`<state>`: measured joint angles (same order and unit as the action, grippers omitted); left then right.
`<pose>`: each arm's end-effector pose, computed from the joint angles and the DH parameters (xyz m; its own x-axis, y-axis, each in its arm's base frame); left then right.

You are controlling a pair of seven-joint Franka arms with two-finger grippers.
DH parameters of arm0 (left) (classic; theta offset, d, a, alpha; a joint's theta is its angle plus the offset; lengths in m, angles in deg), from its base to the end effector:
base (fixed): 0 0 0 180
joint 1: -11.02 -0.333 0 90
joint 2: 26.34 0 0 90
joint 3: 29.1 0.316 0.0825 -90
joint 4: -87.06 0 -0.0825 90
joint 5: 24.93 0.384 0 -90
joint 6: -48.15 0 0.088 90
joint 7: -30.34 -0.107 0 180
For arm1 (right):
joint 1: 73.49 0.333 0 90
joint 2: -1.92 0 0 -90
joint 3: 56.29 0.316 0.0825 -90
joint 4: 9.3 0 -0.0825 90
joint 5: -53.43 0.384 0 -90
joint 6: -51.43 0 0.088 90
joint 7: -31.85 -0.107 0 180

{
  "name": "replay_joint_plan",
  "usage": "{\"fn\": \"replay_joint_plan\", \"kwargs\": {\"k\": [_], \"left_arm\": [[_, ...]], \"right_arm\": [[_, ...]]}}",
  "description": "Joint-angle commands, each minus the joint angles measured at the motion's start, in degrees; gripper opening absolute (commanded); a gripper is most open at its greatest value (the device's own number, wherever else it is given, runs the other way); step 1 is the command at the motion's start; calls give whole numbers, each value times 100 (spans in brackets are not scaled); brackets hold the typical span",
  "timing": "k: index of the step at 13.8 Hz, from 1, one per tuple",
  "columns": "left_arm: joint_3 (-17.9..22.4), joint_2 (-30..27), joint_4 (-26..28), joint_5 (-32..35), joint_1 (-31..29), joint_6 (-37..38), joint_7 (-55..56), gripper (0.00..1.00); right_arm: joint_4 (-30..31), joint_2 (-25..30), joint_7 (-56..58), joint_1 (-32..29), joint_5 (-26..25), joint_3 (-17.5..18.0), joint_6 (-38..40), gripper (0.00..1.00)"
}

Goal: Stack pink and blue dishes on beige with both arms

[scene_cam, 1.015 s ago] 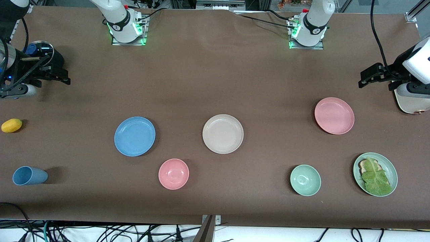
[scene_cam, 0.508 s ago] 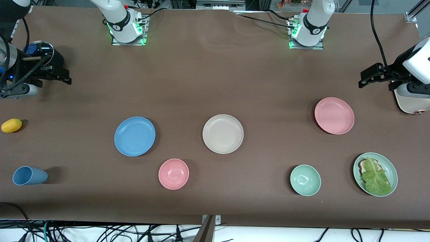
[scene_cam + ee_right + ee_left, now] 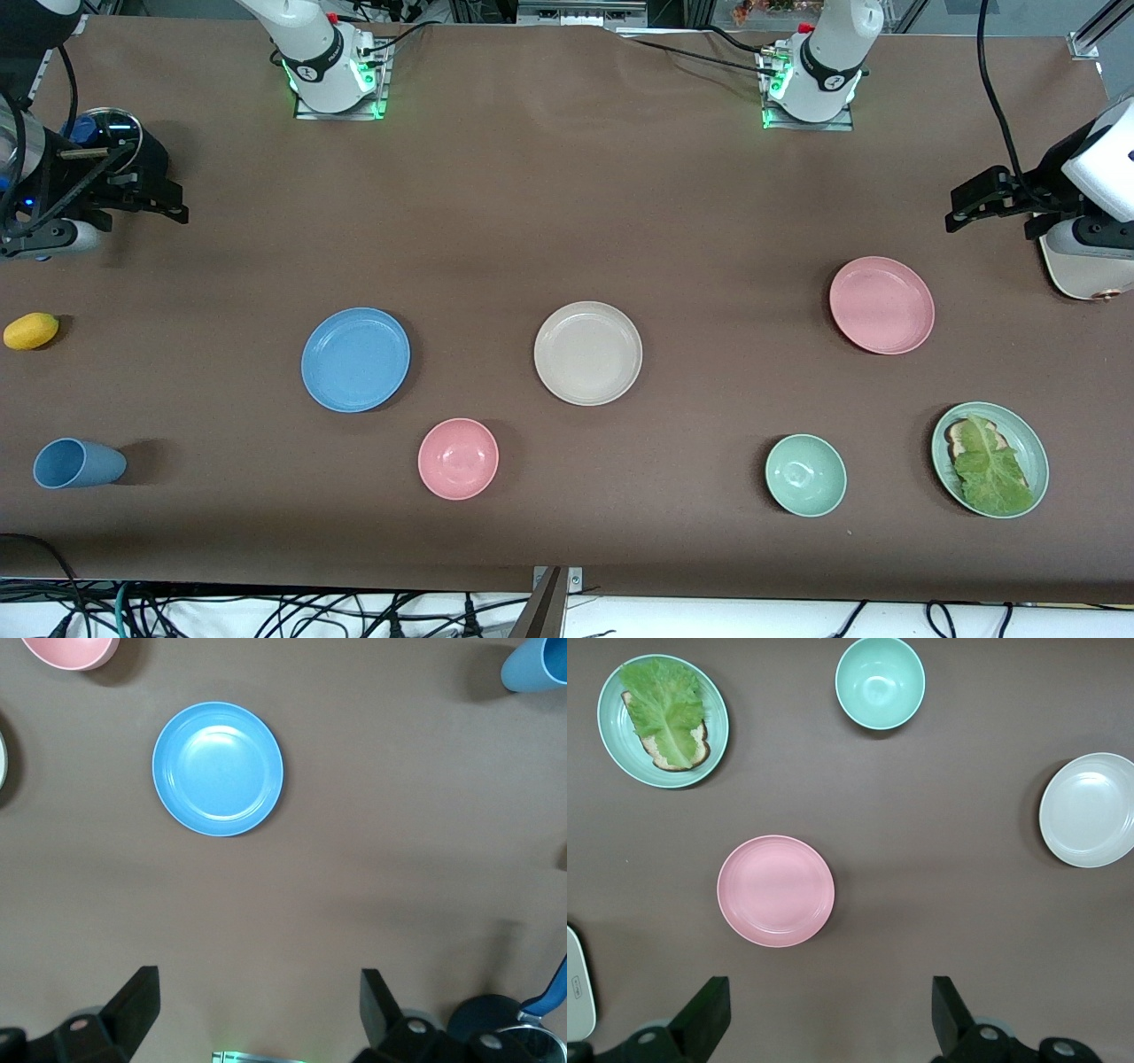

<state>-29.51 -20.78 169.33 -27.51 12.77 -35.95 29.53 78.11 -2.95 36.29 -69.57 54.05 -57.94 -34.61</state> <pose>0.5736 -0.0266 0.6241 0.9963 -0.0564 -0.0643 -0.0534 -0.9975 0.0466 0.5713 0.0246 0.5921 0.9873 0.1172 -0.1077 0.1161 -0.9931 -0.0168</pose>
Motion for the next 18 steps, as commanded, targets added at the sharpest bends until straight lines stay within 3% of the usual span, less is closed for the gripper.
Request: {"fn": "replay_joint_plan", "kwargs": {"k": [1,18], "left_arm": [[6,42,-124,-58,-8,25,-15,100],[6,51,-115,-58,-17,-36,-6,100]], "right_arm": [[-39,30,-57,108,35,24,-44,100],[-57,13,-48,153,8,-11,-71,100]]}}
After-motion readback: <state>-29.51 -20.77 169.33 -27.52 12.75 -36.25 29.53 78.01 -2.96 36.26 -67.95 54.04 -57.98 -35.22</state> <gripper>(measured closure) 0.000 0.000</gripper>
